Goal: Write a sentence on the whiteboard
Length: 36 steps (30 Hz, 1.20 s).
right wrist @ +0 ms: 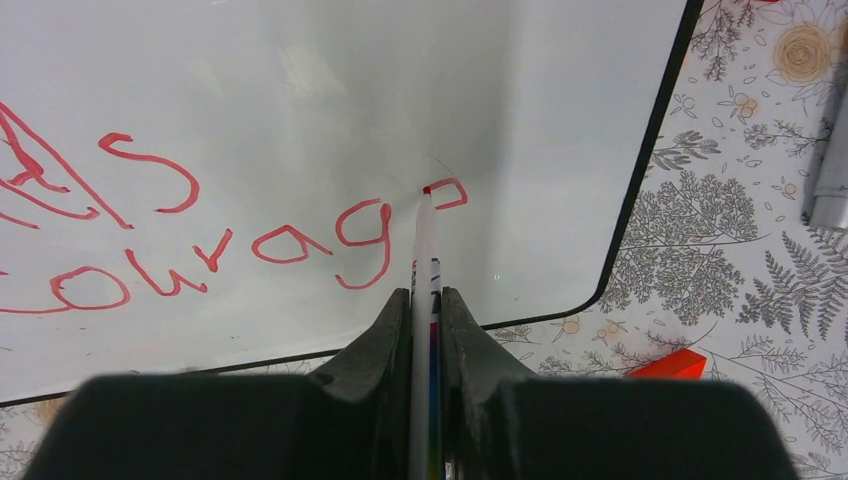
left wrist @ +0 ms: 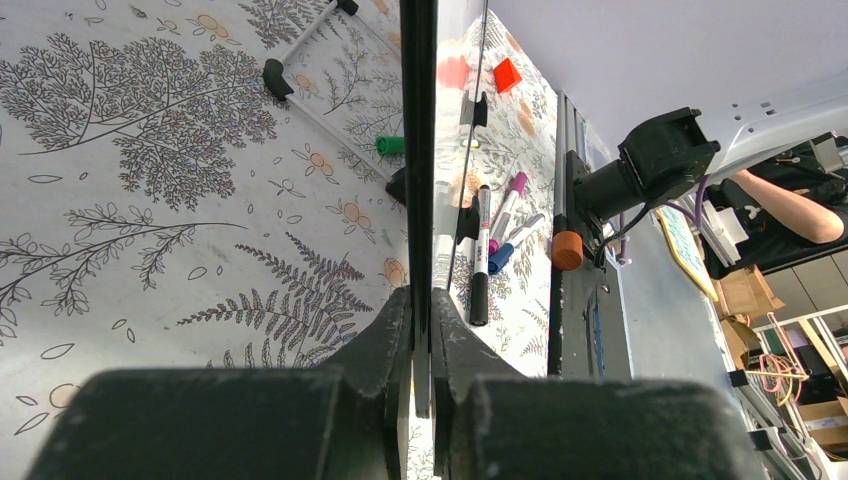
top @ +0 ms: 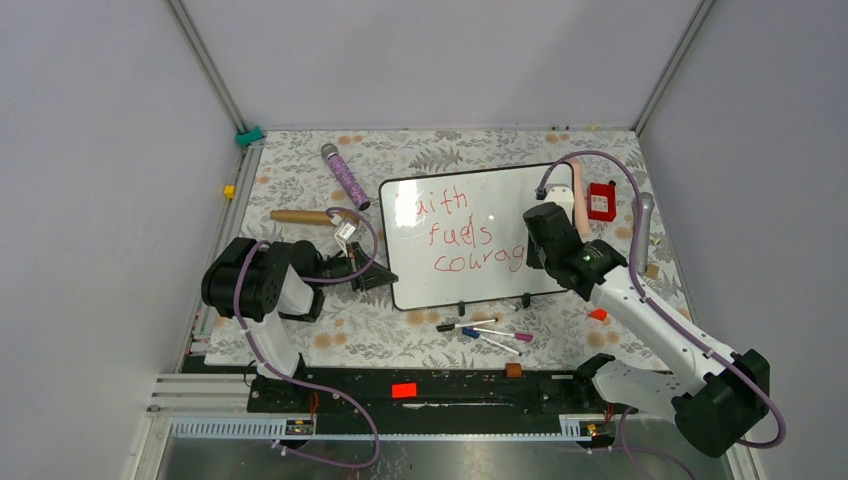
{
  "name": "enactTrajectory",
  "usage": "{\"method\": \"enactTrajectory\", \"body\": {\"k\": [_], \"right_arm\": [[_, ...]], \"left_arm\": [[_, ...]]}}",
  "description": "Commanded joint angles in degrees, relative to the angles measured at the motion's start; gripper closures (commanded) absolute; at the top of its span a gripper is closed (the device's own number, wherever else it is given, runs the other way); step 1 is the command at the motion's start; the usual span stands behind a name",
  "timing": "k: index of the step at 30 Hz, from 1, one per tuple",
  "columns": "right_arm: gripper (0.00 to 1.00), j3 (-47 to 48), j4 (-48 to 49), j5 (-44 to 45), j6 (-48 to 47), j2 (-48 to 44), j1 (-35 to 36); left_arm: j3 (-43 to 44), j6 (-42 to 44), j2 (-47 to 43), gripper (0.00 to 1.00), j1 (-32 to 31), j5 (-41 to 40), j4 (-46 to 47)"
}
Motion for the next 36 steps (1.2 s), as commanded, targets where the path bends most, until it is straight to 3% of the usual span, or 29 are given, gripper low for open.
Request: {"method": "enactTrajectory", "body": {"k": [1, 12, 22, 31, 36], "right_arm": [[1.00, -0.56, 2.08, -3.87, 1.29, -0.13, -0.34], [1.00, -3.97, -1.58, -2.50, 3.38, -1.32, -0.32], [1.00, -0.15, -6.07, 6.78, 3.61, -2.28, -0.41], [1.00, 1.36, -7.80, 3.97, 3.18, -10.65, -0.36], [1.00, 2.20, -9.12, 4.36, 3.06, -13.49, -0.34]], "left_arm": [[0.87, 0.69, -0.08, 1.00, -0.12, 1.36, 3.91], [0.87, 0.76, -0.22, 1.00, -0.11, 1.27, 3.87], [0.90, 0.78, -0.07, 1.00, -0.03, 1.17, 3.91], [0.92, 0.76, -0.28, 1.00, 0.89, 2.21, 3.91], [0.87, 0.23, -0.08, 0.84, 1.98, 2.99, 3.89]]}}
